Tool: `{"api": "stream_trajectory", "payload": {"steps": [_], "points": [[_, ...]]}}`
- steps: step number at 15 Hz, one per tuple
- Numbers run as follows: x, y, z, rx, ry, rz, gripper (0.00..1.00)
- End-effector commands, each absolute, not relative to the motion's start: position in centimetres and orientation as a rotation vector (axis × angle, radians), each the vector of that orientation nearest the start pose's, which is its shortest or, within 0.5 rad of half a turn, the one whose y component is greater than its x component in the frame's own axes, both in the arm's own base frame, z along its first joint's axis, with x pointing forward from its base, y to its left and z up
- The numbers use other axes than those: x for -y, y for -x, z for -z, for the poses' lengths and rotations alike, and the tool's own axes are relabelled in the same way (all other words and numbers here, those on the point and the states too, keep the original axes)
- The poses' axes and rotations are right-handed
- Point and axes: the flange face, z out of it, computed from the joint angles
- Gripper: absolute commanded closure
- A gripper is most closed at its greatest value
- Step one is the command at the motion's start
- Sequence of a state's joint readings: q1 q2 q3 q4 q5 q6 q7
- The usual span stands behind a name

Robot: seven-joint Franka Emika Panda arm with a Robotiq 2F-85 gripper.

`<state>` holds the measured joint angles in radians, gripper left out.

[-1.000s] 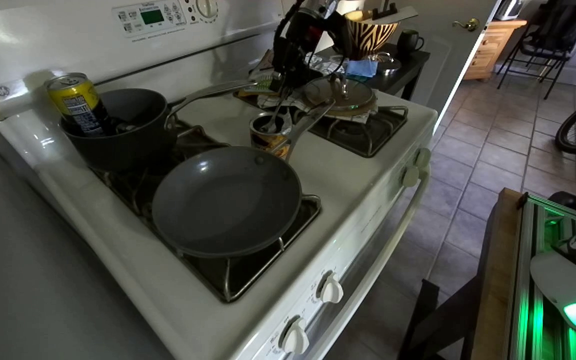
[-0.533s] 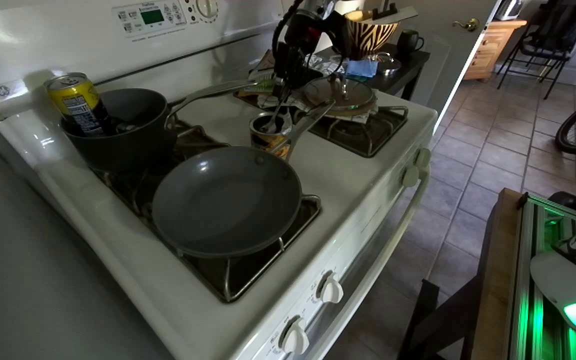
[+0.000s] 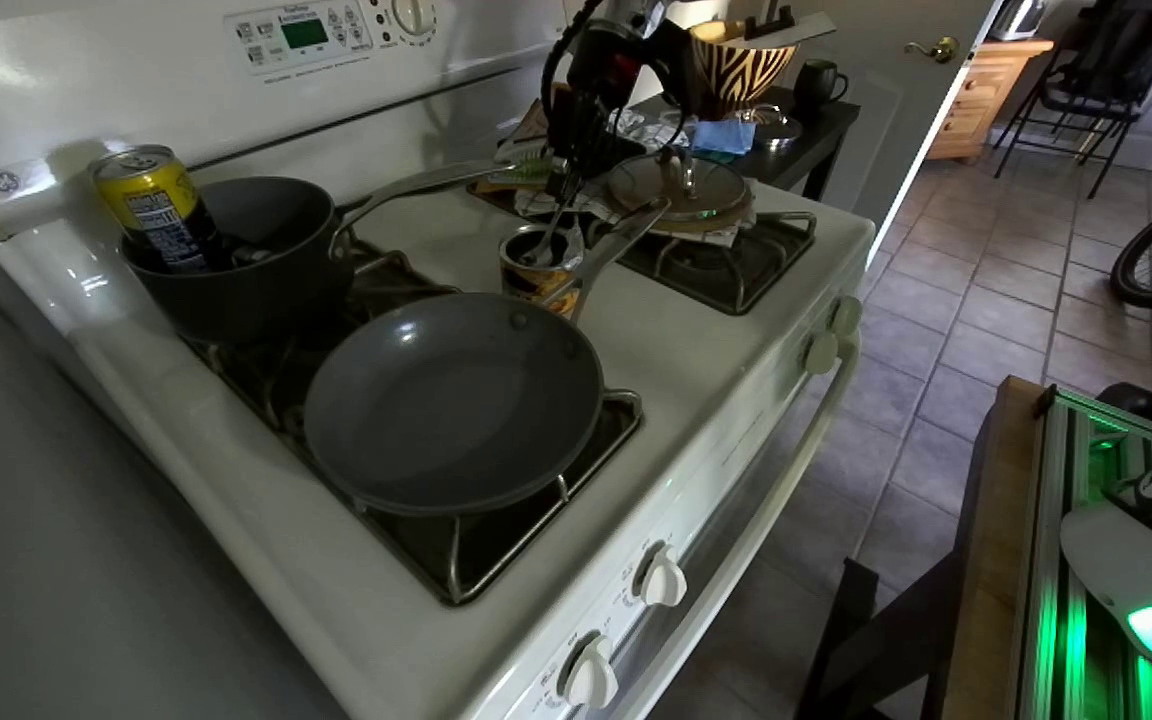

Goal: Put a spoonful of the tin's content onto the pan

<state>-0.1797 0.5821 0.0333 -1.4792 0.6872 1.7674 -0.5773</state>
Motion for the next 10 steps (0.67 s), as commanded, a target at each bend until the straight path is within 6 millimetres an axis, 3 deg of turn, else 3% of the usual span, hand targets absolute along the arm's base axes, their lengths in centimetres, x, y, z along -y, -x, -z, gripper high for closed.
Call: {"api": "stream_trajectory", "payload": {"steps": [1,2,5,6,8,9,10], "points": [[4.95,-68.50,-33.15,0.218,2.404,-0.104,0.59],[4.99,-68.48,-33.17,0.222,2.401,-0.112,0.54],[5.09,-68.39,-33.14,0.228,2.388,-0.134,0.62],[5.14,-68.42,-33.13,0.230,2.385,-0.138,0.70],[5.24,-68.44,-33.13,0.238,2.376,-0.144,0.71],[5.30,-68.48,-33.10,0.239,2.371,-0.144,0.78],[5.37,-68.47,-33.11,0.238,2.369,-0.150,0.76]]}}
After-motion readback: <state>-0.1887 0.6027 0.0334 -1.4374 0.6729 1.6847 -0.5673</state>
